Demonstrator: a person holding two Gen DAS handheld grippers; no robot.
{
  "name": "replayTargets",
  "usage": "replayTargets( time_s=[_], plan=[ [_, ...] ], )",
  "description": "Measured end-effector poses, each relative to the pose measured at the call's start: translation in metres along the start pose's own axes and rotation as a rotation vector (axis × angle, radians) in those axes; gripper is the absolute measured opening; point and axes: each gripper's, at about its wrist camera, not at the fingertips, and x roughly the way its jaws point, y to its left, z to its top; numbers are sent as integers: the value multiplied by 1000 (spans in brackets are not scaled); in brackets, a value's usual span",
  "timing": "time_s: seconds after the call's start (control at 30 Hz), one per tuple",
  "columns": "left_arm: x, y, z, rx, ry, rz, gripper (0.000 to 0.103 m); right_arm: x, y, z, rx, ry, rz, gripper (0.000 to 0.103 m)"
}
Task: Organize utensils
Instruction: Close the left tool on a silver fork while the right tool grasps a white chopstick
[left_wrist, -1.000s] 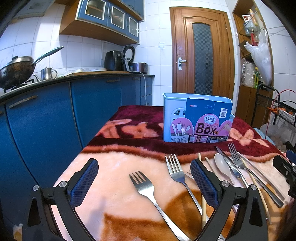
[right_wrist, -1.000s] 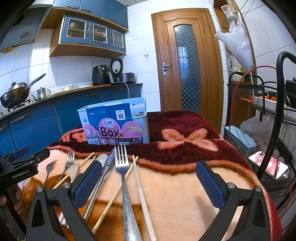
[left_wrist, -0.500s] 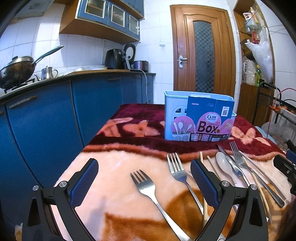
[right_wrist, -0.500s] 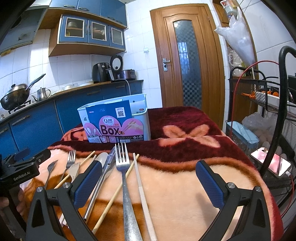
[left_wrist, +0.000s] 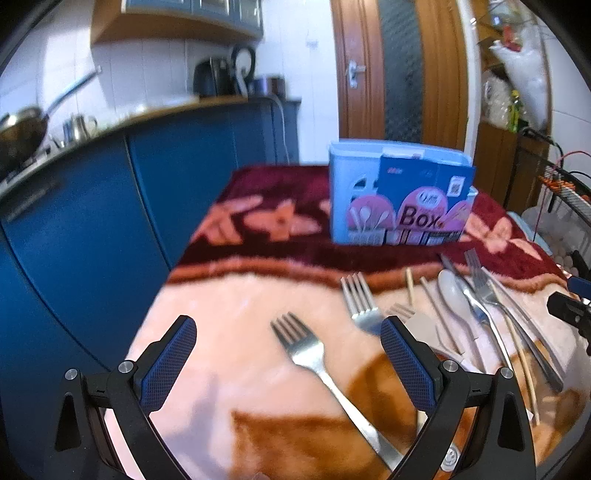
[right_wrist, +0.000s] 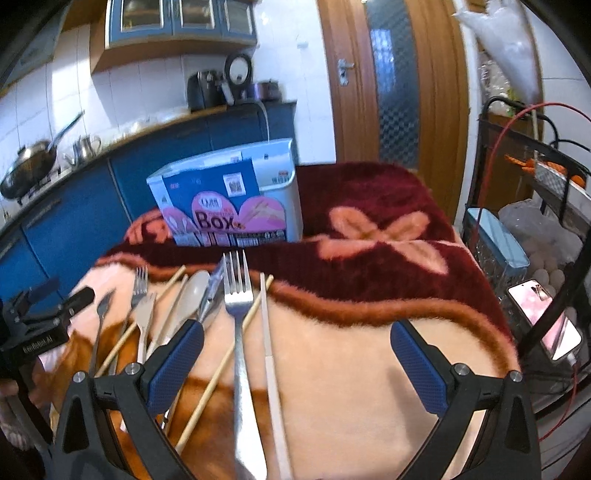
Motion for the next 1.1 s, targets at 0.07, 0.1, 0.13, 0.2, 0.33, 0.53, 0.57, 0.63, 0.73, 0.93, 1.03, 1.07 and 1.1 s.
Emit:
replayTargets(
  time_s=[0.07,0.1,0.13,0.2,0.33,0.53,0.57,0.63,0.73,0.93,1.03,1.07,1.1],
  plan=[
    [9,7,5,-23,77,-14,99,3,3,5,-35,46,-1,99],
    [12,10,7,-32,105,-19,99,5,3,6,-48,62,2,96],
    [16,12,8,-40,131,-22,96,6,4,8,-59,82,6,94],
    [20,15,10,-44,168,-28,92,11,4,11,-70,126,15,91],
    [29,17,10,-57,271,-83,78,22,7,14,-99,219,34,76],
    [42,10,5,-91,417,-192,48,35,9,22,-103,320,56,59],
    [42,8,6,-91,423,-200,46,37,8,24,-99,339,63,58],
    [44,5,7,-90,431,-222,36,41,9,28,-100,361,65,54],
    [45,6,9,-109,446,-228,31,47,9,31,-104,399,68,47],
    [50,7,13,-124,426,-265,28,61,16,32,-139,459,62,37],
    [54,5,13,-128,414,-304,21,69,20,31,-151,475,53,27],
    [56,3,13,-129,413,-316,20,72,20,31,-154,478,47,25],
    [58,2,13,-128,411,-320,20,73,20,31,-157,480,46,24]
  ],
)
